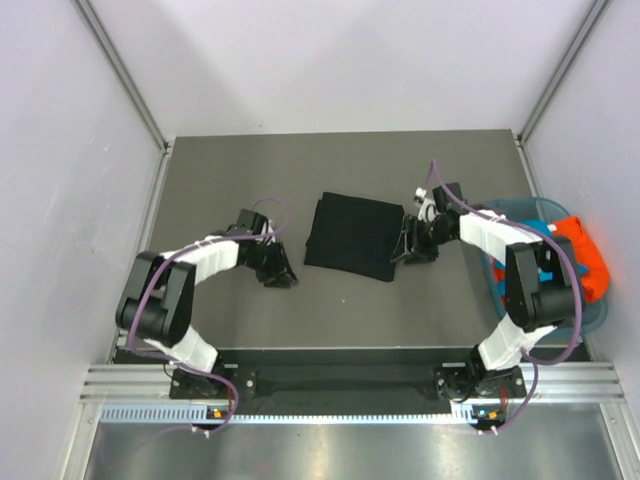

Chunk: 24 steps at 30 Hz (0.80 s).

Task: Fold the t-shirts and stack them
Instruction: Fold the tshirt, then neatly place the folded tshirt to the corner

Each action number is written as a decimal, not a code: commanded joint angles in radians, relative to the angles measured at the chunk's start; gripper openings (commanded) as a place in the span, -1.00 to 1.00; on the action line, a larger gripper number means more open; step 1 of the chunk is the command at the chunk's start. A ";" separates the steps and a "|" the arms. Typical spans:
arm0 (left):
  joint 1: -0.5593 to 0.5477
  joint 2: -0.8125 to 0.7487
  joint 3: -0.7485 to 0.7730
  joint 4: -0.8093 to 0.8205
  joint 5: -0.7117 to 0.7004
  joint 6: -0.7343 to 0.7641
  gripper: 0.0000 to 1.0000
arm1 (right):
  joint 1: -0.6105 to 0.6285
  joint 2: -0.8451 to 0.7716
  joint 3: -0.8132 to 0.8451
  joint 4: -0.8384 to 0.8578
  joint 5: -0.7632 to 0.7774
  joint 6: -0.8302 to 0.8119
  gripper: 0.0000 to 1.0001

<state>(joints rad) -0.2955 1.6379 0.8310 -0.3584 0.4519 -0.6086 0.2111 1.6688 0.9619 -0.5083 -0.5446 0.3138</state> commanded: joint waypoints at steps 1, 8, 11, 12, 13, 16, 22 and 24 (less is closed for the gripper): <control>-0.004 -0.137 -0.052 -0.060 -0.045 0.043 -0.27 | -0.029 -0.060 0.098 -0.024 0.095 -0.035 -0.03; -0.004 -0.355 -0.046 -0.083 0.059 0.010 -0.16 | -0.062 0.106 0.256 0.060 0.098 0.002 0.27; -0.004 -0.423 -0.041 -0.099 0.085 -0.009 -0.15 | -0.078 0.185 0.313 0.114 0.081 0.028 0.30; -0.004 -0.453 -0.041 -0.112 0.082 -0.010 -0.15 | -0.082 0.204 0.322 0.143 0.060 0.036 0.30; -0.004 -0.470 -0.040 -0.125 0.071 -0.010 -0.14 | -0.091 0.219 0.330 0.157 0.049 0.042 0.30; -0.004 -0.536 -0.050 -0.198 0.033 -0.003 -0.14 | -0.104 0.273 0.351 0.192 0.037 0.031 0.32; -0.004 -0.645 -0.063 -0.261 -0.033 -0.006 -0.10 | -0.121 0.345 0.342 0.229 -0.015 0.007 0.29; -0.002 -0.664 -0.063 -0.275 -0.054 -0.008 -0.09 | -0.119 0.364 0.328 0.260 -0.051 0.016 0.25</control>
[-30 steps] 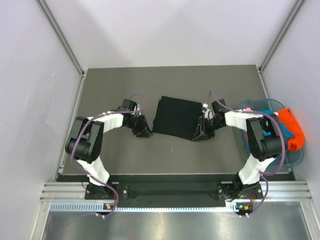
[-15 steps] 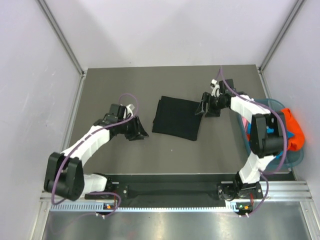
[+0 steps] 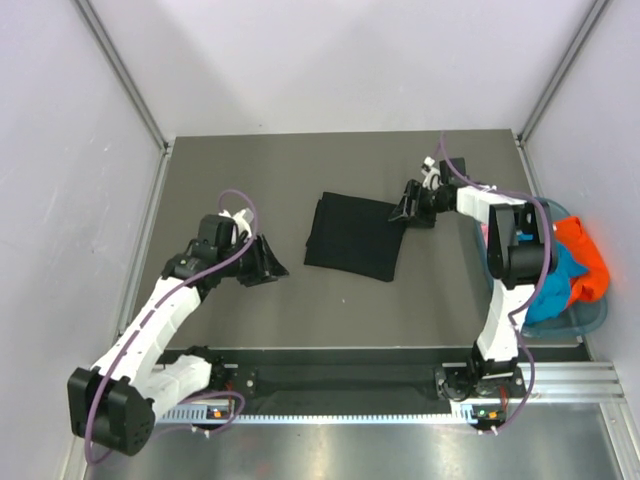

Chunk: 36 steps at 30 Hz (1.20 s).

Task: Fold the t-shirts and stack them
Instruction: Neatly place the folded tshirt to the corner

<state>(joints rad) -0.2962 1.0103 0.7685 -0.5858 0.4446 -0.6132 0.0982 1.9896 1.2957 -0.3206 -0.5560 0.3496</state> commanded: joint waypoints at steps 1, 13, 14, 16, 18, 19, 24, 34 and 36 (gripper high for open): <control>-0.001 -0.039 0.002 -0.057 -0.055 -0.006 -0.08 | -0.006 0.052 -0.016 0.081 -0.044 -0.011 0.23; -0.001 -0.001 0.043 -0.078 -0.061 0.000 -0.07 | 0.003 0.132 0.133 0.102 0.060 -0.007 -1.00; -0.001 0.011 0.045 -0.083 -0.060 0.001 -0.07 | 0.006 0.130 0.173 0.059 0.159 -0.041 -1.00; -0.001 0.025 0.043 -0.091 -0.044 -0.005 -0.07 | 0.008 0.147 0.348 -0.134 0.320 -0.174 -1.00; -0.001 0.042 0.035 -0.095 -0.026 -0.016 -0.07 | 0.003 0.166 0.515 -0.277 0.408 -0.253 -1.00; -0.001 0.043 0.020 -0.098 -0.017 -0.016 -0.07 | -0.002 0.193 0.574 -0.316 0.435 -0.332 -1.00; -0.001 0.043 -0.058 -0.112 -0.015 -0.014 -0.07 | -0.067 0.281 0.857 -0.426 0.528 -0.515 -1.00; -0.001 0.194 0.035 -0.195 -0.087 0.021 -0.08 | -0.225 0.468 1.111 -0.289 0.610 -0.652 -1.00; -0.001 0.217 0.041 -0.189 -0.089 0.013 -0.08 | -0.239 0.480 1.123 -0.229 0.628 -0.681 -1.00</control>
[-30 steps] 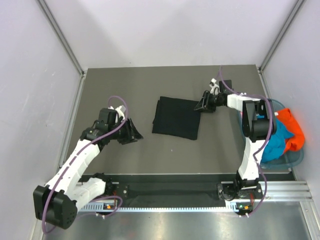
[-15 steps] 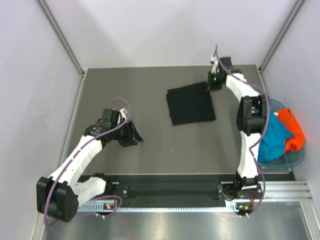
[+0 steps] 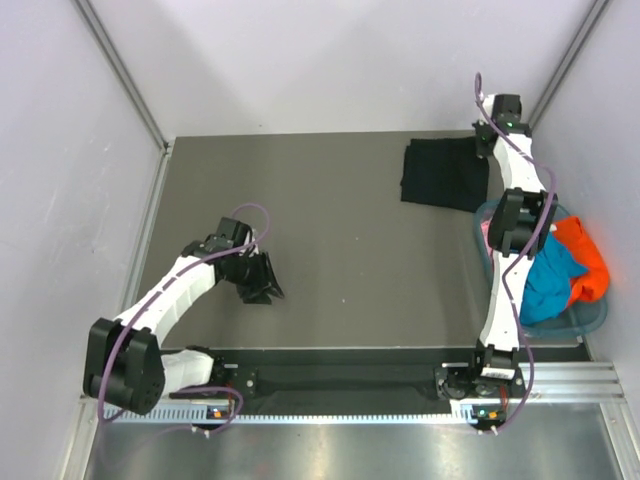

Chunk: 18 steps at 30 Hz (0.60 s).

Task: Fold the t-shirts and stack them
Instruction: Neatly place the folded tshirt to the corner

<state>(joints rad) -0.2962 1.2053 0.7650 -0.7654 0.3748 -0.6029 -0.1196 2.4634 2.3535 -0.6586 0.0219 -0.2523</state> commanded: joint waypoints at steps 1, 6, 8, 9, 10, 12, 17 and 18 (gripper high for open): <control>-0.001 0.049 0.052 -0.018 -0.020 0.002 -0.08 | -0.025 0.018 0.072 0.125 0.087 -0.088 -1.00; -0.001 0.117 0.121 -0.028 -0.033 0.018 -0.08 | -0.058 0.032 0.090 0.232 0.142 -0.091 -1.00; -0.001 0.155 0.138 -0.029 -0.030 0.026 -0.08 | -0.069 0.040 0.089 0.283 0.142 -0.091 -1.00; -0.001 0.168 0.149 -0.028 -0.028 0.028 -0.09 | -0.071 0.043 0.087 0.299 0.142 -0.096 -1.00; -0.001 0.184 0.152 -0.026 -0.025 0.028 -0.08 | -0.071 0.054 0.090 0.329 0.148 -0.102 -1.00; -0.001 0.198 0.149 -0.006 -0.020 0.022 -0.08 | -0.072 0.065 0.089 0.355 0.150 -0.117 -1.00; -0.001 0.229 0.142 0.009 -0.011 0.008 -0.09 | -0.077 0.115 0.090 0.436 0.162 -0.143 -1.00; -0.001 0.231 0.137 0.012 -0.011 0.002 -0.08 | -0.080 0.121 0.092 0.444 0.168 -0.151 -1.00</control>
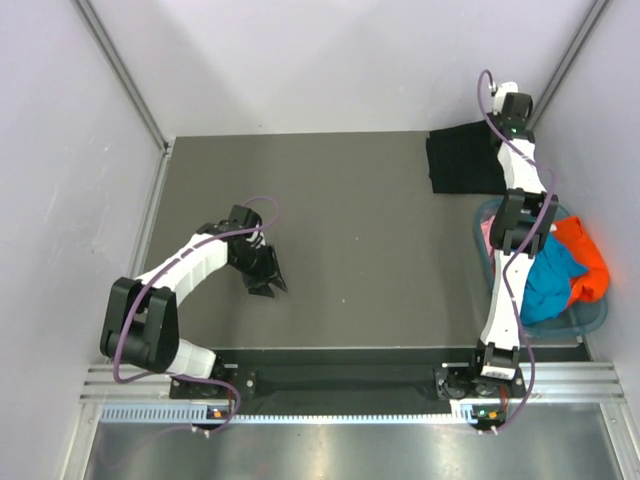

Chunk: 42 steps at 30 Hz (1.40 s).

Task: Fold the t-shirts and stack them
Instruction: Neatly place the folded tshirt to the corner

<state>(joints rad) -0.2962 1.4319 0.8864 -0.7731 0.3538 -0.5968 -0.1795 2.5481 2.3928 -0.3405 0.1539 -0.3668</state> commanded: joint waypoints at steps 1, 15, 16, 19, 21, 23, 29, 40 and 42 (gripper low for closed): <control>-0.001 0.007 0.014 0.020 0.010 -0.006 -0.09 | -0.021 0.044 0.052 0.136 0.045 -0.038 -1.00; -0.001 0.010 0.020 -0.035 0.005 0.002 -0.09 | -0.051 0.123 0.074 0.319 0.049 -0.015 -1.00; -0.001 0.012 0.023 -0.041 0.005 0.005 -0.09 | -0.054 0.126 0.074 0.333 0.042 -0.014 -1.00; -0.001 0.015 0.034 -0.057 0.001 0.011 -0.09 | -0.054 0.136 0.078 0.368 0.026 -0.018 -1.00; -0.001 0.009 0.033 -0.063 -0.004 0.012 -0.09 | -0.054 0.150 0.088 0.388 0.022 -0.029 -1.00; -0.001 0.001 0.023 -0.069 -0.004 0.002 -0.09 | -0.052 0.159 0.101 0.406 0.012 -0.037 -1.00; -0.003 -0.037 -0.015 -0.063 0.002 -0.030 -0.08 | -0.060 0.175 0.114 0.434 -0.008 -0.024 -0.94; -0.003 -0.094 -0.004 -0.051 0.036 0.000 -0.08 | -0.043 -0.107 -0.032 0.215 0.137 0.097 0.25; -0.003 -0.109 0.017 -0.055 0.042 0.035 -0.08 | -0.026 -0.217 -0.089 0.149 0.133 0.169 0.31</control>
<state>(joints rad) -0.2962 1.3651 0.8551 -0.8177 0.3740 -0.6109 -0.2192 2.5893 2.3203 -0.1230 0.2440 -0.3016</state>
